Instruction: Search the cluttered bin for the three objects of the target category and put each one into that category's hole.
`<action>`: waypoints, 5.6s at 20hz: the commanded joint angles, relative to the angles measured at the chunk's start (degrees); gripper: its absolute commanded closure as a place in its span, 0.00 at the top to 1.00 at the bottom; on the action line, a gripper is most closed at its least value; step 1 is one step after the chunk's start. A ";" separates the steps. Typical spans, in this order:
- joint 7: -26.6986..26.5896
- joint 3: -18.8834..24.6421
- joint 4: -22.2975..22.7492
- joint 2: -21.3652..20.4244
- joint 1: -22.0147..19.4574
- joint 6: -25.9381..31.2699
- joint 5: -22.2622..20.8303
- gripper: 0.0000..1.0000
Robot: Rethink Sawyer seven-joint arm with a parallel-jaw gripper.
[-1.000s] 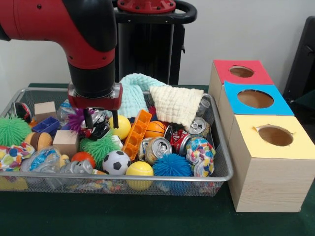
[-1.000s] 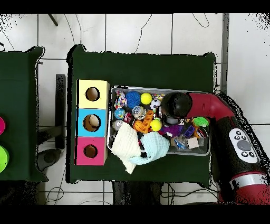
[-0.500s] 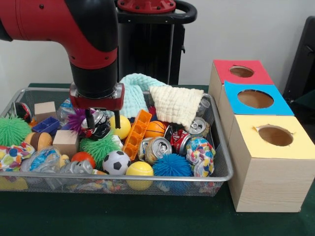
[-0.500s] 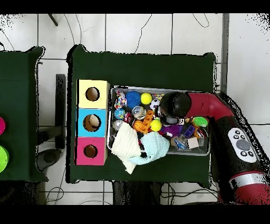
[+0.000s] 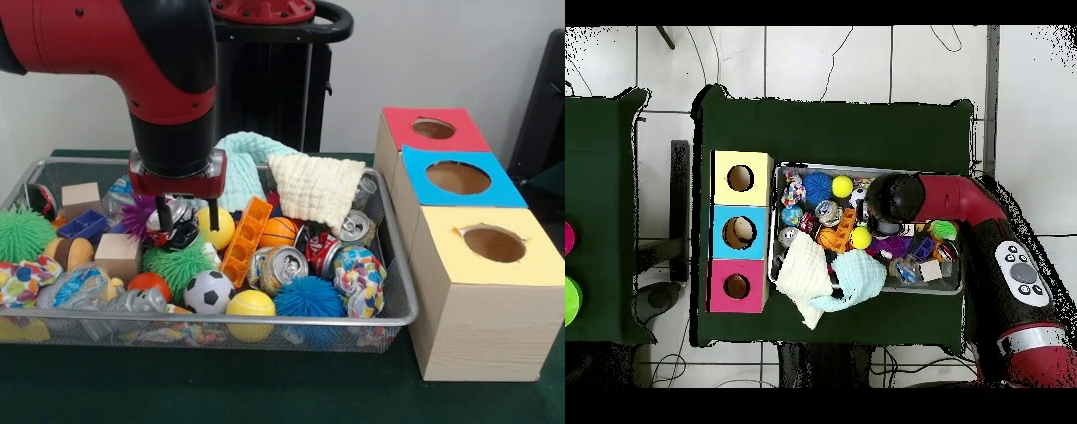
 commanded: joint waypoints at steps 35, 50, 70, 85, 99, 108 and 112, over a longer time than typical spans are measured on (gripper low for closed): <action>-4.46 -4.37 0.20 6.39 4.86 -0.07 -7.22 1.00; -3.84 -6.63 -6.92 13.11 8.10 5.35 -10.02 1.00; -5.86 -9.67 -6.13 10.10 9.77 18.96 -4.27 1.00; -5.46 -9.45 -4.47 7.93 9.66 19.25 -3.39 0.00; -4.82 -9.94 -4.47 7.90 9.87 15.71 -4.93 0.00; -9.60 -17.62 -1.58 1.79 15.67 16.91 -17.68 0.00; -4.65 -20.30 -2.35 3.40 18.61 13.84 -21.97 0.00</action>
